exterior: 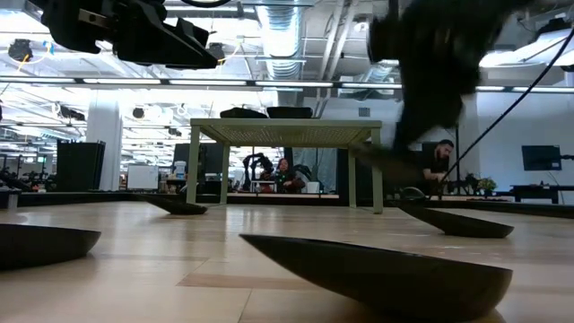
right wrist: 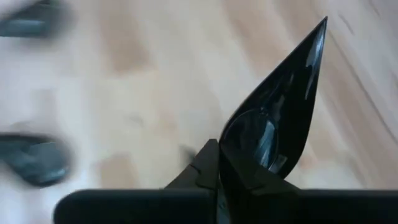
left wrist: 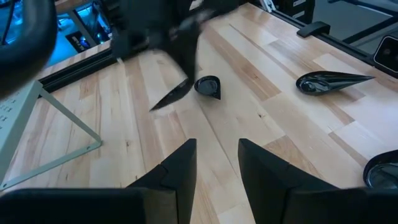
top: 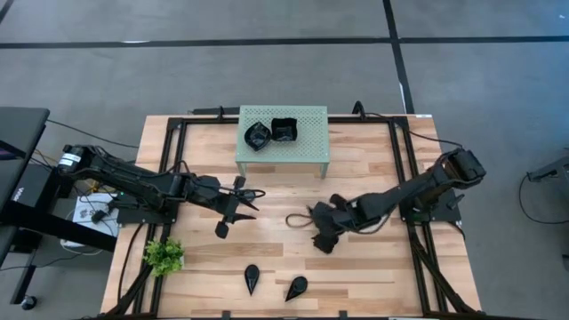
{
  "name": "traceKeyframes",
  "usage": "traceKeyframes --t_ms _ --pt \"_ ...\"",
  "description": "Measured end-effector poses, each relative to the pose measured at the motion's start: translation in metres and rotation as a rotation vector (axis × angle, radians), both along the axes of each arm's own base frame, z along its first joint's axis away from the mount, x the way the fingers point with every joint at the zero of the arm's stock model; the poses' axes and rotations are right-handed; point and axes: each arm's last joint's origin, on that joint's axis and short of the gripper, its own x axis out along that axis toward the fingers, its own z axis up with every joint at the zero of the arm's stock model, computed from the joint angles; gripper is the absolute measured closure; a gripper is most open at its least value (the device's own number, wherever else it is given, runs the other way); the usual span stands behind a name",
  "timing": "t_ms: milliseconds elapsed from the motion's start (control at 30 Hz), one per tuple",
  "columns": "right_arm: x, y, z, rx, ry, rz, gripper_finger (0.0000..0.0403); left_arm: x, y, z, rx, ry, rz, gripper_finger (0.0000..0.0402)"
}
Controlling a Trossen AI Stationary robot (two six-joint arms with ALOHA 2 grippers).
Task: Pick & Place Mini shaped plates
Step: Put the drop-shaped plate on the shelf
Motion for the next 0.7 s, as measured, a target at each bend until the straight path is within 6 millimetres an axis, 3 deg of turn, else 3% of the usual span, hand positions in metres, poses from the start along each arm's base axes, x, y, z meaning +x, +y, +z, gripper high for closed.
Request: traceKeyframes --t_ms 167,300,500,600,700 --pt "0.017 0.014 0.047 -0.198 -0.165 0.133 0.0400 0.000 0.000 0.000 -0.001 -0.004 0.000 0.0281" --pt "0.027 -0.001 0.078 -0.448 -0.208 0.036 0.0401 0.000 0.000 0.001 -0.002 -0.009 0.000 0.0281" --pt "0.038 -0.062 0.101 -0.688 -0.130 -0.176 0.0402 0.000 0.000 0.001 -0.003 -0.014 0.000 0.0281" --pt "0.041 -0.102 0.100 -0.650 -0.078 -0.235 0.0402 0.000 0.000 0.001 -0.003 -0.014 0.000 0.0281" --pt "0.041 -0.139 0.094 -0.505 -0.050 -0.223 0.0402 0.000 0.000 0.001 -0.003 -0.014 0.000 0.0281"
